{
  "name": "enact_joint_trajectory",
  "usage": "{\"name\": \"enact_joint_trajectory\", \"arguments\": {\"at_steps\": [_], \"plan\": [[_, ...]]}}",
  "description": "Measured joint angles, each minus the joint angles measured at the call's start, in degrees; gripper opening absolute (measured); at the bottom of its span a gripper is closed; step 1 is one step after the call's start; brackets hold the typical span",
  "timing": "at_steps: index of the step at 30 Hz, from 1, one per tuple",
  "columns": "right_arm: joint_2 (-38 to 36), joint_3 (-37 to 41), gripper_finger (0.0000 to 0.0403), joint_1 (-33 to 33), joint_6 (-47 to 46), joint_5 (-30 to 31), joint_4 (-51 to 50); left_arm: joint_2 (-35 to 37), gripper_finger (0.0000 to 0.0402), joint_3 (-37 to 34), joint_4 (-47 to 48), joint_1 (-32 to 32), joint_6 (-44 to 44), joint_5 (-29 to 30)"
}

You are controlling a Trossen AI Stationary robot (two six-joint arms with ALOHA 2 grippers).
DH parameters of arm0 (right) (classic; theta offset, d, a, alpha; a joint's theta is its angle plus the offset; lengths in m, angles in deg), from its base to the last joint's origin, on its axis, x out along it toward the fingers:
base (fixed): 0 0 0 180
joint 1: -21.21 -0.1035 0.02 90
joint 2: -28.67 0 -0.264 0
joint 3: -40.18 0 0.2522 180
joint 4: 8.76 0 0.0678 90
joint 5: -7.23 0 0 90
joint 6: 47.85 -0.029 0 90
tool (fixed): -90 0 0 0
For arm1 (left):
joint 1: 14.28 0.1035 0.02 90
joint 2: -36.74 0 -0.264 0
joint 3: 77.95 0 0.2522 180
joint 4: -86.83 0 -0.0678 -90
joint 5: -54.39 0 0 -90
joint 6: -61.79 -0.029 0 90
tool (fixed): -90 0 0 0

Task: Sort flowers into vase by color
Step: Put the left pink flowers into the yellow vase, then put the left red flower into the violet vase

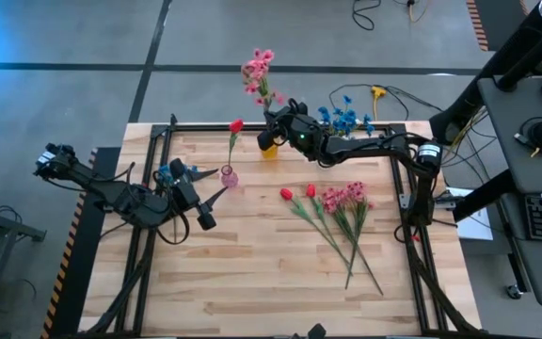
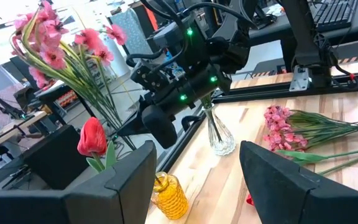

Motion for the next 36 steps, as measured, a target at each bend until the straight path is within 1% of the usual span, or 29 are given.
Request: {"name": "enact_joint_trajectory", "arguments": {"at_steps": [9,22,29,36], "plan": [[0.00,0.00,0.0061,0.00,-0.02,0.00,-0.04,0.00,0.0214,0.01,-0.02,0.00,0.00,0.00],[-0.09,0.02,0.0091,-0.02,-0.85,0.02,-3.27,0.00,0.0214,0.00,-0.02,0.00,0.00,0.00],[-1.46,-0.37,0.0104,-0.59,-0.87,-0.01,-9.49,0.00,0.0214,0.02,0.00,0.00,0.00,0.00],[-7.28,-0.48,0.0099,-2.53,-1.03,-0.24,-18.98,0.00,0.0214,0.00,0.00,0.02,0.44,-0.02]]}}
